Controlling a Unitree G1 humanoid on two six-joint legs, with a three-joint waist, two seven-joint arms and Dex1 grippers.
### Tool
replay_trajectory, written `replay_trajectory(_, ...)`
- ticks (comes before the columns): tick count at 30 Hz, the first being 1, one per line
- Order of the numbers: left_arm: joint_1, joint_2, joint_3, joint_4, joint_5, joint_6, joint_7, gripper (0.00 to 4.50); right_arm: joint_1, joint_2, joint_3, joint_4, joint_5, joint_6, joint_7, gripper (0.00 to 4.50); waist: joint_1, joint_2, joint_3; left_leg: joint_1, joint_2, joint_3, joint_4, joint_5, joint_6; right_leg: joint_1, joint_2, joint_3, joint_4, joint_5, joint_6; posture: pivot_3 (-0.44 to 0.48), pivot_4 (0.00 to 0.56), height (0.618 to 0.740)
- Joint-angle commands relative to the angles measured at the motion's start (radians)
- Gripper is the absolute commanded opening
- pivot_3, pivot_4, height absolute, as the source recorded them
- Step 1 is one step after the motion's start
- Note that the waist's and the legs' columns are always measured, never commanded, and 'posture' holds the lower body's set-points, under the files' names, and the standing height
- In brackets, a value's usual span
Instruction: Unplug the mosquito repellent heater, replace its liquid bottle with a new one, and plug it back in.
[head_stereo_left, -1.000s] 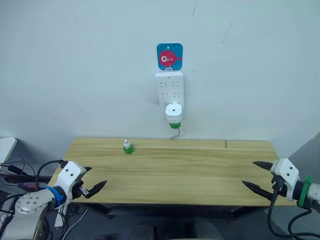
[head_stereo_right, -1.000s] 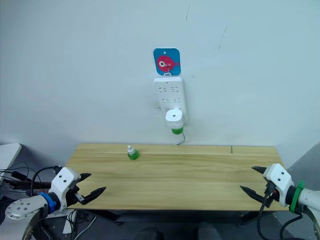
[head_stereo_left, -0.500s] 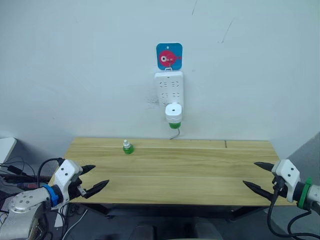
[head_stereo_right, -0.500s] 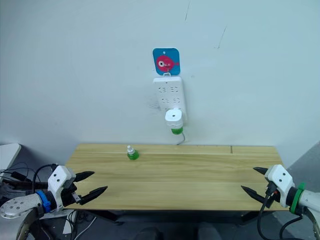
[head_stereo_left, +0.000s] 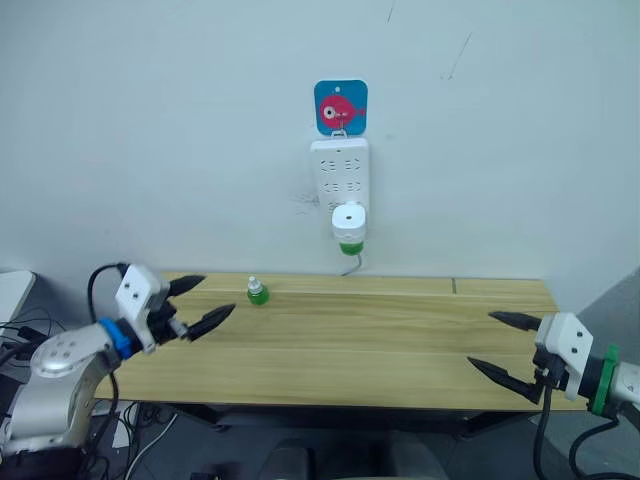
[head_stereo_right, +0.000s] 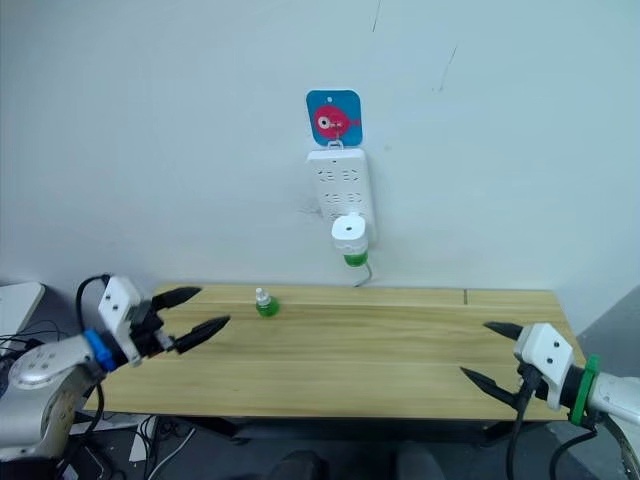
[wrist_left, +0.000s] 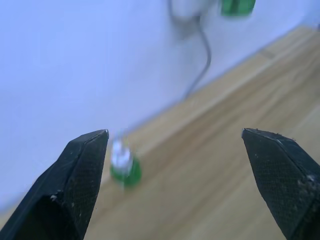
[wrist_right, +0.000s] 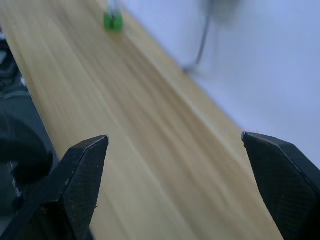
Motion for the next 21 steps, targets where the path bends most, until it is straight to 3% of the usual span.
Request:
replay_trajectory(1,-0.122,-0.020,-0.055,-0.011,-0.018,0.058,0.010,4.50,-0.093,0.001,-0.013,-0.210,0.131,0.197,-0.139,4.46,-0.006,-0.002,0.009,0.000,0.000,0.000,0.000,0.000,0.000,0.000,0.000,0.000,0.000,0.000,0.000,-0.082,0.133,0.740)
replay_trajectory(9,-0.404,-0.099,-0.138,0.277,0.043,0.006,-0.035,4.50,-0.390,-0.023,0.033,-0.402,0.305,0.577,-0.413,4.46,-0.049,-0.008,0.024,-0.007,-0.001,-0.002,0.000,0.000,0.000,-0.004,0.000,-0.002,-0.003,0.002,0.005,-0.179,0.155,0.740)
replay_trajectory(12,-0.459,-0.115,-0.149,0.376,0.064,-0.042,-0.062,3.88,-0.448,-0.029,0.046,-0.422,0.333,0.640,-0.455,4.50,-0.061,-0.009,0.033,-0.009,-0.001,-0.004,0.000,-0.001,0.002,-0.005,-0.001,-0.002,-0.004,0.004,0.001,-0.193,0.158,0.740)
replay_trajectory(15,-0.535,-0.144,-0.172,0.485,0.105,-0.103,-0.066,2.95,-0.487,-0.028,0.048,-0.439,0.370,0.688,-0.485,4.50,-0.071,-0.010,0.040,-0.011,-0.001,-0.004,0.000,-0.002,0.003,-0.007,-0.001,-0.002,-0.004,0.004,0.001,-0.217,0.163,0.740)
replay_trajectory(21,-0.654,-0.202,-0.203,0.646,0.158,-0.194,-0.096,2.95,-0.513,-0.028,0.052,-0.462,0.411,0.740,-0.525,4.50,-0.081,-0.011,0.047,-0.013,-0.002,-0.005,0.000,-0.002,0.003,-0.007,-0.002,-0.003,-0.005,0.004,0.002,-0.236,0.168,0.740)
